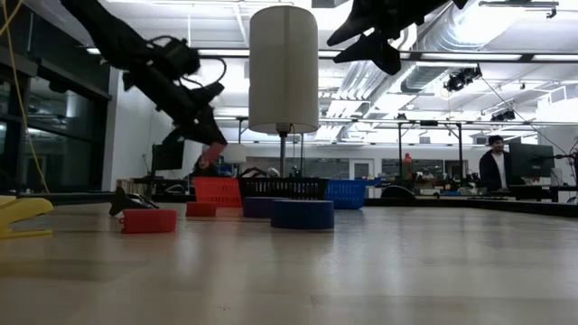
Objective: Pick and place Stapler, Stapler remover, tape
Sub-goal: Put the pink tape into the red bin
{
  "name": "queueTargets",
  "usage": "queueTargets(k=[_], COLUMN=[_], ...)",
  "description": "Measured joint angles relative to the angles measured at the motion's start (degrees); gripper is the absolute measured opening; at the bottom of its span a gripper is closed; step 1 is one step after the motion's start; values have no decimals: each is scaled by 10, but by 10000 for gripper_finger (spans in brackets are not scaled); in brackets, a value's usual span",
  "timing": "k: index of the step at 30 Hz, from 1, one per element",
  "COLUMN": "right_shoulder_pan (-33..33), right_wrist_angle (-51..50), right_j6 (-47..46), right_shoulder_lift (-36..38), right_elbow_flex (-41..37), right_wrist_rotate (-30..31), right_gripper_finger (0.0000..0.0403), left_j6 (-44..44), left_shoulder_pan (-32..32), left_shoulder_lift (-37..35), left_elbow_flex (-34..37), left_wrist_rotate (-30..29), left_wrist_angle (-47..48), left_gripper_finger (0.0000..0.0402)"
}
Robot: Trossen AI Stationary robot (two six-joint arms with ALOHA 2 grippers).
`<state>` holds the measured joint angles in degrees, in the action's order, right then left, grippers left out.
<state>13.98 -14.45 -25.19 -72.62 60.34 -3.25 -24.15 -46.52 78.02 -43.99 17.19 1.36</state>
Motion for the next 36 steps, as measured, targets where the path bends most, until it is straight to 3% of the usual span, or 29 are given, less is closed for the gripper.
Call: queueTargets(k=[9, 21, 29, 36], right_shoulder_pan=[0, -2, -2, -2], right_wrist_angle=[0, 0, 1, 1], right_j6=[-18, -33, -33, -33], right_shoulder_lift=[0, 0, 0, 0], right_elbow_flex=[0, 0, 0, 0], right_wrist_rotate=[12, 16, 45, 47], right_gripper_finger=[156, 156, 156, 156], left_j6=[-84, -139, -171, -235], left_shoulder_pan=[-6, -121, -147, -146], left_shoulder_lift=[66, 67, 83, 138], left_elbow_flex=[0, 3, 7, 7], left_wrist_rotate=[52, 202, 236, 286], left_wrist_angle=[-52, -92, -96, -210], left_gripper_finger=[37, 37, 37, 37])
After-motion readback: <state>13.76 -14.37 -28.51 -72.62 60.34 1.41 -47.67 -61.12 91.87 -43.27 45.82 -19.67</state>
